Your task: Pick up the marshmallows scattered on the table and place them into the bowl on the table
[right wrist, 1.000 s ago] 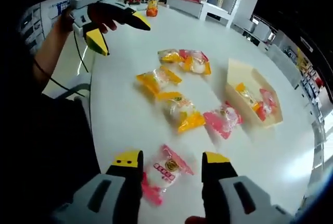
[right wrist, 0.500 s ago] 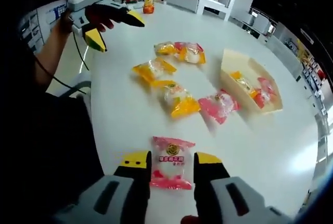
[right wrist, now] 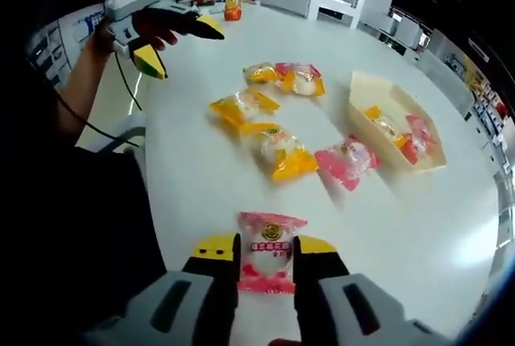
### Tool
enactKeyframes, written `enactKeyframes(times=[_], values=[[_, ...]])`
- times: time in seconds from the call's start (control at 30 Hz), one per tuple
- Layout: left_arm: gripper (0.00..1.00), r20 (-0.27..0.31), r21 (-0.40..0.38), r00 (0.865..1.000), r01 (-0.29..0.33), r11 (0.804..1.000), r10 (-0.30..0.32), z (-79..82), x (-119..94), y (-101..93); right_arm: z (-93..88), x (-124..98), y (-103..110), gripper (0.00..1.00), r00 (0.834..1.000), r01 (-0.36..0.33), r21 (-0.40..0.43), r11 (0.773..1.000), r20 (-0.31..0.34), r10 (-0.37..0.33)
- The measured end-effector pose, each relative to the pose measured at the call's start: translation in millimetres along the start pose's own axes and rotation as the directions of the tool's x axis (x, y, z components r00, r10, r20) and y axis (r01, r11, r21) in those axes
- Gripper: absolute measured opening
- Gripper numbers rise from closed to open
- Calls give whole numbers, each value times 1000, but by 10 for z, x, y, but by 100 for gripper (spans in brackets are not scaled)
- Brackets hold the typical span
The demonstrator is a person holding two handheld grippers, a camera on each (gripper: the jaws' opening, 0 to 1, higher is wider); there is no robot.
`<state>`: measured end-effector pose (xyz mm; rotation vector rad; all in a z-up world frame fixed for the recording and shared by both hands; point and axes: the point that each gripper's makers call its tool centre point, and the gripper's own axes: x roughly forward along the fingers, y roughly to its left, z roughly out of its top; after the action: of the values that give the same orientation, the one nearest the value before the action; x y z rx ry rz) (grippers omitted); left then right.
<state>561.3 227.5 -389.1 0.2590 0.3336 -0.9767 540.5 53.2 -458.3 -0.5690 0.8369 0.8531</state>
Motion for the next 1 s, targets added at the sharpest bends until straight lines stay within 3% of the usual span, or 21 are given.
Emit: enactKeyframes(times=[0.2, 1.0], values=[[57, -4, -7, 1000, -10, 1000, 10, -16, -1, 16, -2, 0, 22, 20, 1000, -8, -8, 1000, -1, 8], [57, -11, -3, 1000, -8, 1000, 8, -14, -8, 5, 19, -20, 71, 19, 998, -40, -3, 999, 45, 40]])
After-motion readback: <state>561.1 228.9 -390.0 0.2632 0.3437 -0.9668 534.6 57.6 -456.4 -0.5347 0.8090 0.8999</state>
